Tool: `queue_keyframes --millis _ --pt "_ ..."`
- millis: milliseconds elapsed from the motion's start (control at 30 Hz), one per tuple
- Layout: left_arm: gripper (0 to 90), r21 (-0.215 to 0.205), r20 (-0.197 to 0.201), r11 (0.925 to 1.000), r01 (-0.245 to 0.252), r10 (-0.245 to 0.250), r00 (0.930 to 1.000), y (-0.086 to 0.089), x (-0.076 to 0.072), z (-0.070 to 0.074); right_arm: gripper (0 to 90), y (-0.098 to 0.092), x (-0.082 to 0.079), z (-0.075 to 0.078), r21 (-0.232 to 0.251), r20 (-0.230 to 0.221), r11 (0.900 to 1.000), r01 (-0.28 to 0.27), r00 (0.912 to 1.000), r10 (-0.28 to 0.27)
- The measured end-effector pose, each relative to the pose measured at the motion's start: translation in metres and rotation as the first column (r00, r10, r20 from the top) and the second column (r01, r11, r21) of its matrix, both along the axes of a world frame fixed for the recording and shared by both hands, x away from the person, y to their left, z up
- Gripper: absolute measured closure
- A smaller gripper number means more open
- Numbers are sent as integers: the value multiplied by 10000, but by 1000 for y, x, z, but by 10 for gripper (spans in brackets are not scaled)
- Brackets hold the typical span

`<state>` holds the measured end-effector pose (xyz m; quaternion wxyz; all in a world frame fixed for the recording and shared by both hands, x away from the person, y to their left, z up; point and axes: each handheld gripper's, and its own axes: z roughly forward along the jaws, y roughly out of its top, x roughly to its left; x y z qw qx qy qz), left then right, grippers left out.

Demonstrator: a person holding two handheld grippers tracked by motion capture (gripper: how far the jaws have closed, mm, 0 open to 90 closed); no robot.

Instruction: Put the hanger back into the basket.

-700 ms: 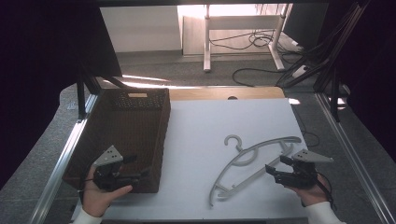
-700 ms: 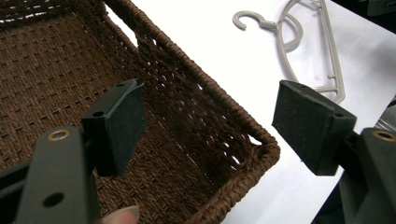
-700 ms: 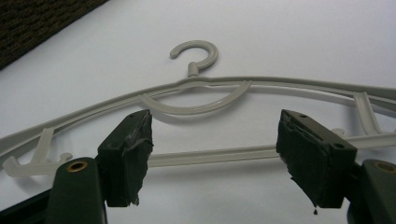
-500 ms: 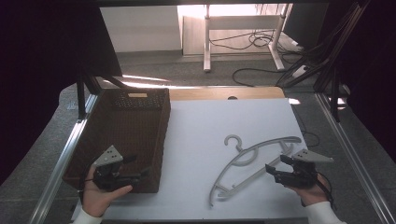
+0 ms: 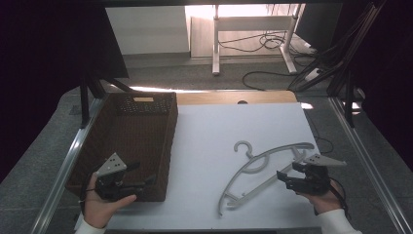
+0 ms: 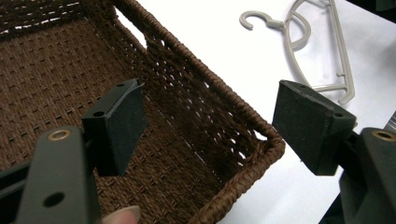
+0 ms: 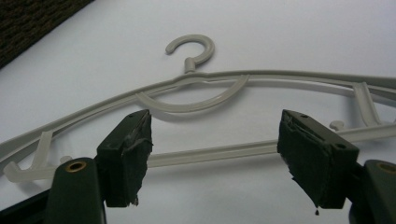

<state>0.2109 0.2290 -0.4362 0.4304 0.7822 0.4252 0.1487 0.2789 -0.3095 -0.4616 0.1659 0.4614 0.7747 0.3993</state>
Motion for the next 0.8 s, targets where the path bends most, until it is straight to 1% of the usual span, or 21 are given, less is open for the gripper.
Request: queue_keyframes --millis 133,200,367,467,533,733,800 --pt "250 -39 -9 10000 -44 44 10000 3 -1 1 285 0 2 0 -62 -147 9999 150 9998 -151" --pt "250 -51 -40 9999 -91 91 10000 4 -1 1 294 0 4 0 -12 -185 9998 200 9996 -200" --pt "250 -41 -35 9999 -114 114 9999 4 -2 0 303 2 8 1 -18 -260 9995 330 9991 -330" --pt "250 -61 -43 9999 -101 101 9999 3 -3 0 311 6 11 2 -111 -338 9991 412 9986 -416" --pt "250 -38 -43 10000 -79 79 10000 2 -3 0 325 10 17 4 -187 -455 9989 428 9980 -436" --pt "251 -53 -43 9999 -136 136 9999 3 -2 1 336 14 25 6 -363 -510 9974 617 9967 -635" --pt "251 -49 -43 9999 -124 124 9999 3 -2 1 345 17 31 5 -420 -568 9969 660 9960 -684"
